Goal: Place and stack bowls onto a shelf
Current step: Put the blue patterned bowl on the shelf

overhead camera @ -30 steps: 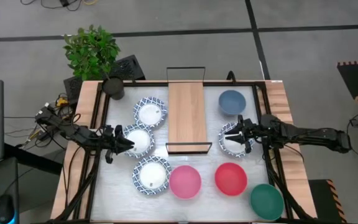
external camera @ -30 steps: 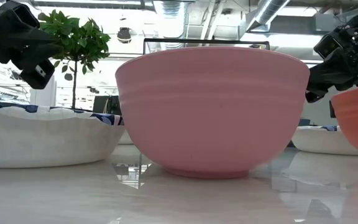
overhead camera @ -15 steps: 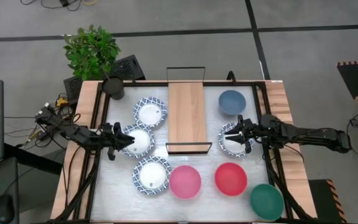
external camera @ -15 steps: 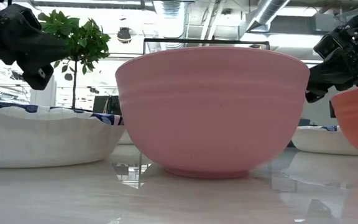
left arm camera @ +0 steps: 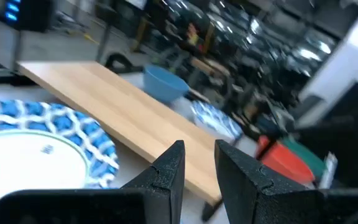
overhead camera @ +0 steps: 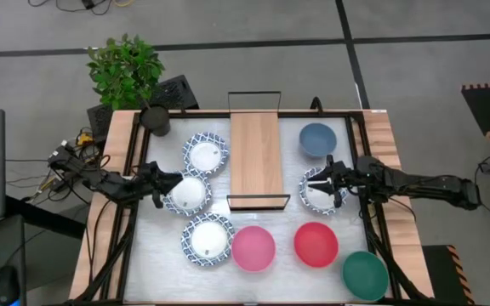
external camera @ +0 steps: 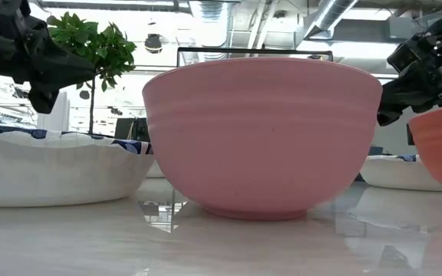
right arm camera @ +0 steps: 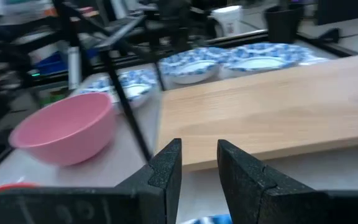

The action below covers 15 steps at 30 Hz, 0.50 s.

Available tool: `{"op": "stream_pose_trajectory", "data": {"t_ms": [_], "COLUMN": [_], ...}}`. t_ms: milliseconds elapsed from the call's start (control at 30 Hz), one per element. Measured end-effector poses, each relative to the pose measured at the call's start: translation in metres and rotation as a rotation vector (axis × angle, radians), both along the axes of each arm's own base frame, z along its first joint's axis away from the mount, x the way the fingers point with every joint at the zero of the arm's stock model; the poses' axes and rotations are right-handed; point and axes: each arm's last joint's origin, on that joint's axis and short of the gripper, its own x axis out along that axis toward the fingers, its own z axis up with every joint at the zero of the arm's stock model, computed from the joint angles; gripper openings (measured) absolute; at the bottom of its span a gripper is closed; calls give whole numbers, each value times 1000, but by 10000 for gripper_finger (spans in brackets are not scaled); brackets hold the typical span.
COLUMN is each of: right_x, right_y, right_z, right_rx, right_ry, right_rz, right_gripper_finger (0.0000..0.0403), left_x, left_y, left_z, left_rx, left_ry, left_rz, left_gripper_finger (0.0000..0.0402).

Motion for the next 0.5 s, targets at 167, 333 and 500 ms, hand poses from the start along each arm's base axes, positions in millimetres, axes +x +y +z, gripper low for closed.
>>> {"op": "stream_pose_trajectory", "data": {"t_ms": [167, 333, 500], "right_x": [0, 0, 0], "right_y": [-1, -1, -1], "right_z": [0, 0, 0], "right_rx": [-2, -3, -4], "right_ry": [0, 0, -1], "right_rz": [-8, -8, -10], "right_gripper_finger": [129, 129, 129], "left_x": [-1, -3, -6], "left_y": [1, 1, 1], "left_z": [8, 23, 32], "left_rx": [25, 67, 78], "left_ry": [-57, -167, -247], "left_rz": [24, -14, -43], "left_gripper_finger": [82, 112, 156]}}
